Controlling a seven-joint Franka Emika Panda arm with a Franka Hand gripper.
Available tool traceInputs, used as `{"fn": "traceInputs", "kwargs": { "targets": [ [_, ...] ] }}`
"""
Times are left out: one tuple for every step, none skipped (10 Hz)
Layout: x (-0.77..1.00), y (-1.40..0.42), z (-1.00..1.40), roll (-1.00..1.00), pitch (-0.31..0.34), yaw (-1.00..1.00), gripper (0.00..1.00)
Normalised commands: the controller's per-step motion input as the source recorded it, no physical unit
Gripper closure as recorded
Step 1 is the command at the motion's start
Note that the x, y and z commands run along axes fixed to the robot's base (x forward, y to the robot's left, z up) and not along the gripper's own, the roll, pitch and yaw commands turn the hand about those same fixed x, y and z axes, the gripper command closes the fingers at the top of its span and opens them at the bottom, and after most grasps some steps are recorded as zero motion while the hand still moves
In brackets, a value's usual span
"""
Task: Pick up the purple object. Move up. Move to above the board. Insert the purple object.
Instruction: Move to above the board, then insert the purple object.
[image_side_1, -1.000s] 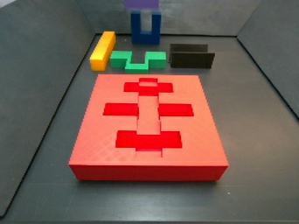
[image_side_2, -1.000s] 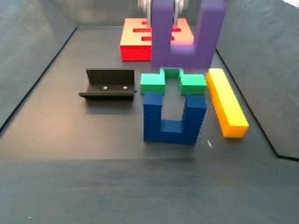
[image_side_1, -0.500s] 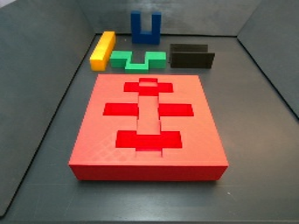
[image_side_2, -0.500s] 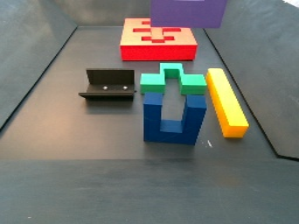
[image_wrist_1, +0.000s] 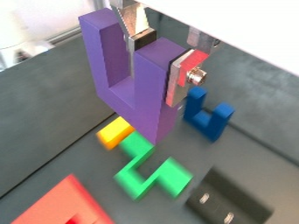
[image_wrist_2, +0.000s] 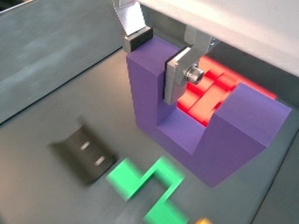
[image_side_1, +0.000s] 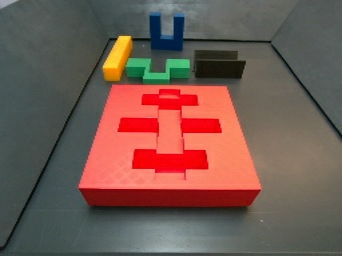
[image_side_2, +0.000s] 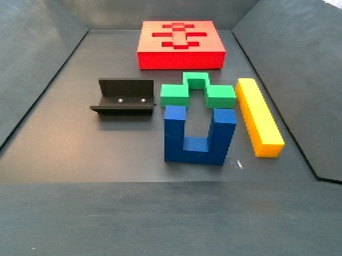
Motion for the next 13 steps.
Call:
{"fn": "traceInputs", "kwargs": {
  "targets": [
    [-0.12, -1.40, 0.17, -0.01, 0.007, 0.01, 1.00],
    [-0.12, -1.40, 0.17, -0.01, 0.012, 0.01, 1.00],
    [-0.11, -1.40, 0.19, 0.01, 0.024, 0.01, 1.00],
    [-0.09, -1.40, 0.20, 0.00, 0.044, 0.01, 1.00],
    [-0.03, -0.89, 0.14, 0.00, 0.085, 0.00, 1.00],
    [0.01, -0.65, 0.11, -0.01, 0.105, 0.00, 1.00],
    [0.04, -0.33, 0.07, 0.00, 0.134, 0.00, 1.00],
    [0.04, -0.22, 0.06, 0.01, 0.137, 0.01, 1.00],
    [0.00, 0.00, -0.01, 0.00, 0.009, 0.00, 1.00],
    [0.00, 0.00, -0.03, 0.00, 0.007, 0.00, 1.00],
    [0.00, 0.00, -0.02, 0.00, 0.011, 0.00, 1.00],
    [0.00, 0.00, -0.01, -0.01, 0.000, 0.00, 1.00],
    [0.05, 0.00, 0.00, -0.01, 0.000, 0.00, 1.00]
  ]
}}
